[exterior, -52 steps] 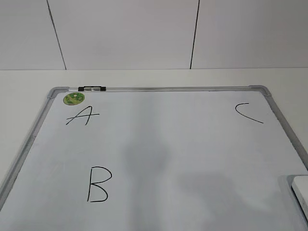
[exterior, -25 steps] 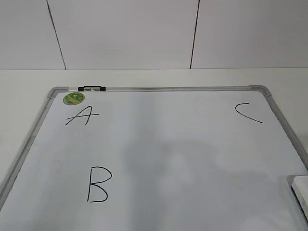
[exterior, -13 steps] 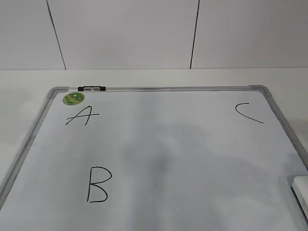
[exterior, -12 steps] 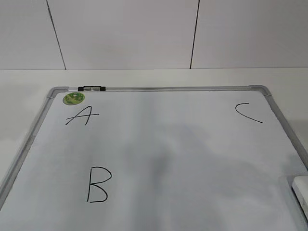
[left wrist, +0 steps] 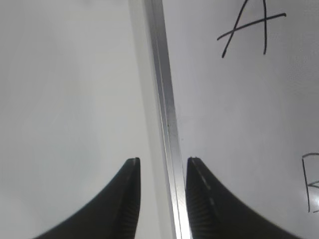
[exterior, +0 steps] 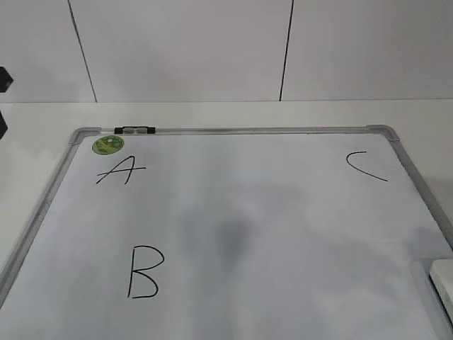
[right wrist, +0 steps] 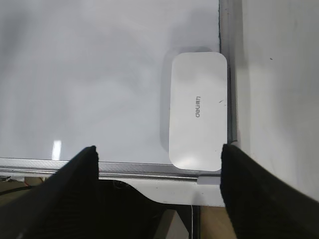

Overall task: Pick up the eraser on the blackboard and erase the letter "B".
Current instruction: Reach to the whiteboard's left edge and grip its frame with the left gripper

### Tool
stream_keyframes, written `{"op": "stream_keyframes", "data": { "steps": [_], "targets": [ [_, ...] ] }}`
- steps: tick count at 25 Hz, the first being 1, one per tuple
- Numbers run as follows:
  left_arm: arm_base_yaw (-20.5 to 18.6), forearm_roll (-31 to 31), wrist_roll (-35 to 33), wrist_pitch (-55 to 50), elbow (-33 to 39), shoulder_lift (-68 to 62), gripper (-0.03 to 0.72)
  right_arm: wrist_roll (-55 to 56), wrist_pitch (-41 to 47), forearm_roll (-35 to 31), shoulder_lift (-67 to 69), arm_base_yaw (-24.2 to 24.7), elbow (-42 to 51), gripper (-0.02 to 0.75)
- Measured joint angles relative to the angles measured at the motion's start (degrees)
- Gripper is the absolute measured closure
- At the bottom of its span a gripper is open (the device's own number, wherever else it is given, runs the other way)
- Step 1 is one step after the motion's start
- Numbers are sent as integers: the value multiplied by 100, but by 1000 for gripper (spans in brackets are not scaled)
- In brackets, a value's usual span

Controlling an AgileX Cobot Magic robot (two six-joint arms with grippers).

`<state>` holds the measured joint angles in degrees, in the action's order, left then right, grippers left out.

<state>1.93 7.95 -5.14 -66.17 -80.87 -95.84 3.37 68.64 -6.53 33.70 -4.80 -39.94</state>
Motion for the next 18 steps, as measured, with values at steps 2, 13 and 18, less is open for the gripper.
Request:
{"op": "stream_keyframes", "data": {
  "steps": [2, 13, 18],
  "targets": [
    [0, 0, 9, -107, -397, -480, 447, 0, 25, -24, 0, 0, 0, 154],
    [11, -35, 9, -363, -2085, -2308, 447, 220, 296, -44, 0, 0, 0, 154],
    [142, -61, 22, -366, -2332, -2775, 447, 282, 300, -53, 0, 0, 0, 154]
  ]
}}
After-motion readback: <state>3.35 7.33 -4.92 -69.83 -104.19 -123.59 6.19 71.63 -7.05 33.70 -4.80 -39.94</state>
